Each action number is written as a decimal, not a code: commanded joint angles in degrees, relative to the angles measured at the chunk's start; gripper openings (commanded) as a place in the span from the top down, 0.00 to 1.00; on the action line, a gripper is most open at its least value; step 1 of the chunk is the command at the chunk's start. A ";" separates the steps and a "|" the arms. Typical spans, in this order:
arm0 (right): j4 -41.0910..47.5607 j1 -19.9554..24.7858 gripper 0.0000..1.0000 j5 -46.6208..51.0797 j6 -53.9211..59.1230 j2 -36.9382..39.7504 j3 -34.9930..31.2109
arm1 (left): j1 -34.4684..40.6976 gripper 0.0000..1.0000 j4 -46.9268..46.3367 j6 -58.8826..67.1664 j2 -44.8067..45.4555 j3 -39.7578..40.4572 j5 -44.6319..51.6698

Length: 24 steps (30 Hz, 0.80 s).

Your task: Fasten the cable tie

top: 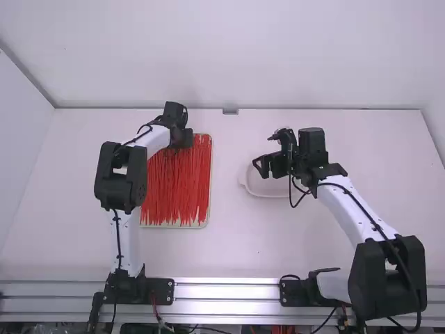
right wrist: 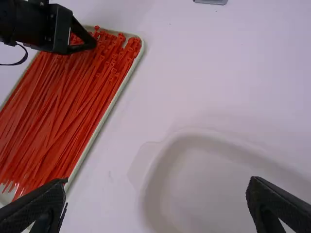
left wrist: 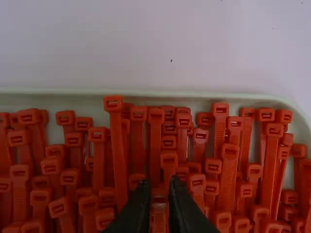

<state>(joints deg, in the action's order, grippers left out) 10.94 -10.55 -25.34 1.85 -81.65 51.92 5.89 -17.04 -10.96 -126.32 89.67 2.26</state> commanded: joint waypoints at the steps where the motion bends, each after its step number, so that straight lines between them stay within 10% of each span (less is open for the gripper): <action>1: 0.00 0.00 0.01 -0.28 -0.15 -0.44 1.68 | -0.48 0.89 -0.24 0.00 -0.61 -0.50 -0.42; 24: 0.04 0.02 0.01 -0.13 -0.11 -0.46 1.68 | 0.11 0.82 -0.48 -0.17 -0.61 -0.50 -1.66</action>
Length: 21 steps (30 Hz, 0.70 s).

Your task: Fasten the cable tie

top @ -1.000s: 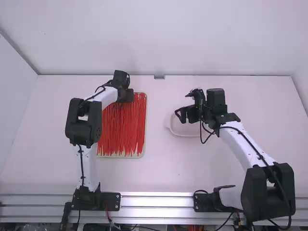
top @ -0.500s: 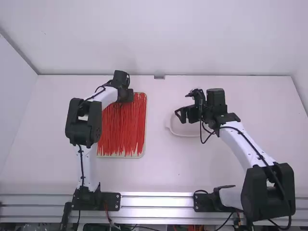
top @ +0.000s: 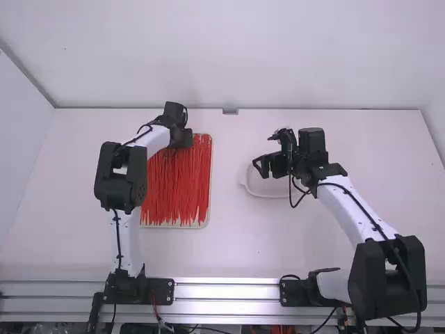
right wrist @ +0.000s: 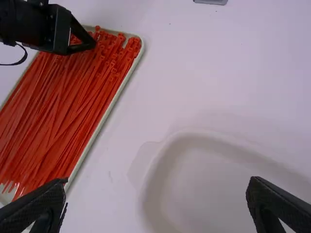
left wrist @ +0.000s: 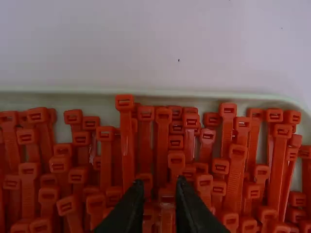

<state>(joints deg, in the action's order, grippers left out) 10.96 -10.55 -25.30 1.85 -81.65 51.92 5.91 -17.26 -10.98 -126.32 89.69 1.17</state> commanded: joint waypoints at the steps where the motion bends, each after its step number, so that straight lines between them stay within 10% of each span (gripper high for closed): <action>1: 0.00 0.00 0.01 -0.17 -0.11 -0.44 1.68 | 0.09 0.82 -0.26 -0.15 -0.61 -0.55 -0.57; 21: 0.00 0.02 0.01 -0.15 -0.13 -0.44 1.68 | 0.11 0.69 0.66 -0.57 -0.61 -0.61 -0.13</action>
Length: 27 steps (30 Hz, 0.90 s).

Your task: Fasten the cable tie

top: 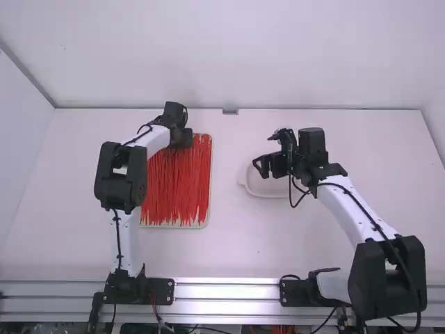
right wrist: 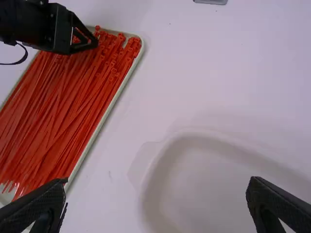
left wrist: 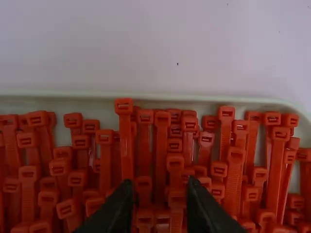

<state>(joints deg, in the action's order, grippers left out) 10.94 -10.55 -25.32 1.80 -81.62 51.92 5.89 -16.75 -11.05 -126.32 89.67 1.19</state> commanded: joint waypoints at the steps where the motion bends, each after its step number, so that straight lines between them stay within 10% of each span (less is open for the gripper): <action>1: 0.02 0.00 0.01 -0.13 -0.07 -0.46 1.68 | 0.13 0.67 0.17 -1.20 -0.61 -0.59 -0.20; 27: 0.24 0.02 0.01 -0.11 -0.07 -0.46 1.68 | 0.22 0.72 2.45 -0.96 -0.98 -1.22 0.96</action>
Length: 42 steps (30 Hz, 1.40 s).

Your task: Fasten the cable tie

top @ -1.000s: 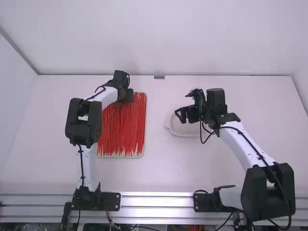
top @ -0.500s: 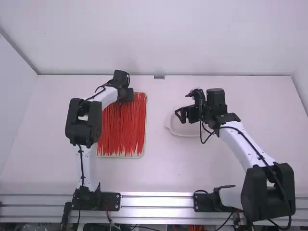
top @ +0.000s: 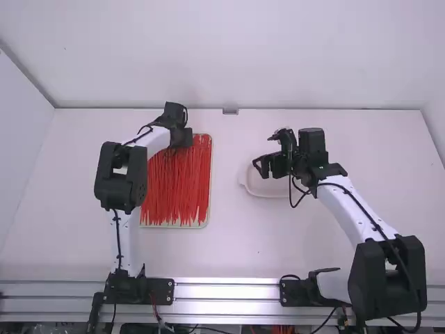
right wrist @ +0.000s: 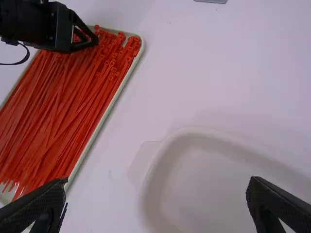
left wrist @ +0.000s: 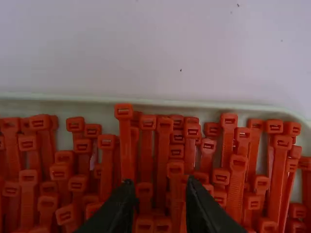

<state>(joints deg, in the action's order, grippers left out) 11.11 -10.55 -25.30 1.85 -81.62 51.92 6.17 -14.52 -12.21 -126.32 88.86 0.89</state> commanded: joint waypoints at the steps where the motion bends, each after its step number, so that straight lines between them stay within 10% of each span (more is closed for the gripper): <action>1: 0.07 0.02 0.01 -0.13 -0.09 -0.46 1.68 | -0.07 0.71 0.26 0.17 -0.98 -0.42 1.22; 42: 0.09 0.02 0.01 -0.13 0.07 -0.46 1.68 | 1.77 0.66 0.48 0.00 -0.98 -0.44 1.20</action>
<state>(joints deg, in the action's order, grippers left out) 11.14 -10.55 -25.34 1.87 -81.65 51.92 7.22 -13.96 -12.25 -126.32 88.86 1.45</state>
